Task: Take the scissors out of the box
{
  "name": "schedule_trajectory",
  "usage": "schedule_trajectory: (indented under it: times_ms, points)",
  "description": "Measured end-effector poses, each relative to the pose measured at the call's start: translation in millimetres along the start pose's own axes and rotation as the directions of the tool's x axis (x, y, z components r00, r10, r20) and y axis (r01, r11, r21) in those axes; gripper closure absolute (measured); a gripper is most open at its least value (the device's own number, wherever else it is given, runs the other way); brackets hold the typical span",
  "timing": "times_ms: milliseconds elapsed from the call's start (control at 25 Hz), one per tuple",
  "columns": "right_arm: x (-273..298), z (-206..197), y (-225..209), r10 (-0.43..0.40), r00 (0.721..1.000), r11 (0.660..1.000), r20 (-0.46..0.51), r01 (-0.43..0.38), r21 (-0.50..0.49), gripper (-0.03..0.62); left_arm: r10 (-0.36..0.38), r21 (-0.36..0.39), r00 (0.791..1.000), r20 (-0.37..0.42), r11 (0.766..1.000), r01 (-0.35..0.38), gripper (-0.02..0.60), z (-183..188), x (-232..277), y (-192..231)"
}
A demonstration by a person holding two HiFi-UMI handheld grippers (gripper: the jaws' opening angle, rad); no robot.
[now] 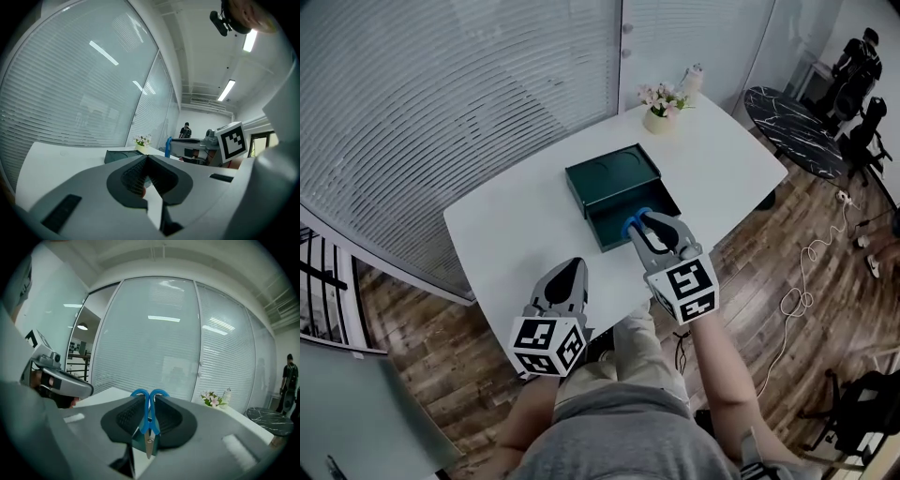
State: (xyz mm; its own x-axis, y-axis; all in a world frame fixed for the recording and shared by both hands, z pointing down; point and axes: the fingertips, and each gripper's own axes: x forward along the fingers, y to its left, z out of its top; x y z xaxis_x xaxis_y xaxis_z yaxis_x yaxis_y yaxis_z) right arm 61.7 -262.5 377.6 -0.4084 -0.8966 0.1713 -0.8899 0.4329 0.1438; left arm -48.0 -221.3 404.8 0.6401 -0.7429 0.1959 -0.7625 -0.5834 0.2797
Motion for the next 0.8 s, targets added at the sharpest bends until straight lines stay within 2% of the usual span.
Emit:
schedule_trajectory:
  times_ms: [320,560,800]
  points:
    - [-52,0,20,-0.043,0.999,0.997,0.027,0.041,0.062,0.514,-0.02,0.021,1.0,-0.002,1.0,0.02,0.575,-7,-18,-25]
    - [-89,6,25,-0.04,0.997,0.998,0.063,0.036,0.061,0.514,0.012,0.016,1.0,0.028,1.0,-0.013,0.575,-7,-22,-46]
    - [-144,0,41,-0.012,0.998,0.998,0.059,0.008,0.064,0.514,0.059,-0.001,0.997,0.053,0.998,-0.059,0.575,-14,-49,-79]
